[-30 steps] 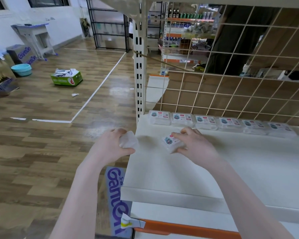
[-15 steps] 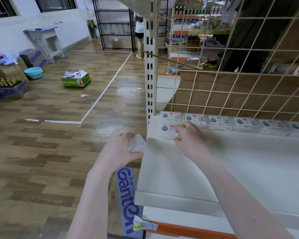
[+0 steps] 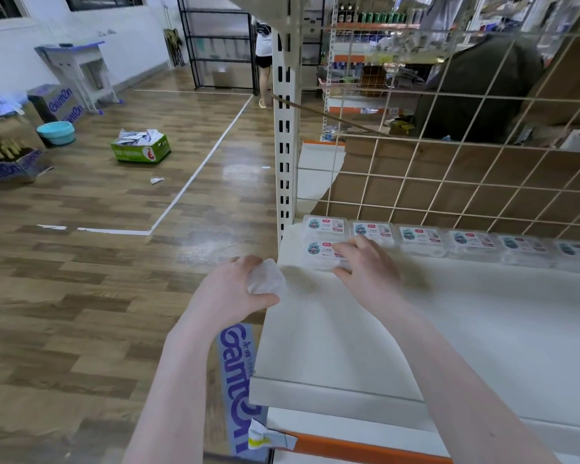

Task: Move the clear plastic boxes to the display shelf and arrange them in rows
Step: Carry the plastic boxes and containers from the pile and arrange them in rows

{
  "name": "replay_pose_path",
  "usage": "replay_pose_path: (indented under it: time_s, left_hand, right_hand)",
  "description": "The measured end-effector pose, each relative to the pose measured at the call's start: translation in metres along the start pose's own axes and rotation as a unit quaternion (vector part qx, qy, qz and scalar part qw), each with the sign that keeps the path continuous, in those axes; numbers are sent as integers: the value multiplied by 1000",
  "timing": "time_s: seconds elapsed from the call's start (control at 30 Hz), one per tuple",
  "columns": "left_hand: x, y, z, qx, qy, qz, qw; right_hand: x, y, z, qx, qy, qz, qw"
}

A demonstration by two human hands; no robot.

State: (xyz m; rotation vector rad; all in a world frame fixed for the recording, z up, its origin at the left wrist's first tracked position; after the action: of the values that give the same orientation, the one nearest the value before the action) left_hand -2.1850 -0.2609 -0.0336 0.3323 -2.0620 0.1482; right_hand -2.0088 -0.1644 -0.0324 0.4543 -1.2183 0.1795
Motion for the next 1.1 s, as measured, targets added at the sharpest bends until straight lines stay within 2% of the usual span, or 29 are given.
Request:
replay_pose_path:
  time_s: [0.2, 0.63, 0.97, 1.1]
  left_hand:
    - [-8, 2, -13, -13, 0, 5, 1000]
    - [-41, -1, -84, -76, 34, 36, 996]
    - [-95, -8, -142, -121, 66, 93, 986]
    - [-104, -11, -159, -139, 65, 76, 985]
  right_hand:
    - [12, -8, -9, 30, 19, -9, 999]
    - [30, -53, -110, -43, -19, -16, 999]
    - [49, -69, -178, -87, -28, -8, 996]
    - [50, -72, -187, -76, 0, -26, 997]
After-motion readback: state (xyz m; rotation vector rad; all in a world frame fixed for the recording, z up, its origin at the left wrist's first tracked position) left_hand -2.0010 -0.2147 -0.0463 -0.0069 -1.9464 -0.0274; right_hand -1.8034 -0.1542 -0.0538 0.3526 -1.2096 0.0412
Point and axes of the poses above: each hand's wrist, its own y-axis towards the middle knuckle, its own x-axis out of the back of the hand, z = x × y, the point moved 10 cm from there along y, towards the middle knuckle, and after that the axes turned 6 degrees about -z, right-handed, at the moved point
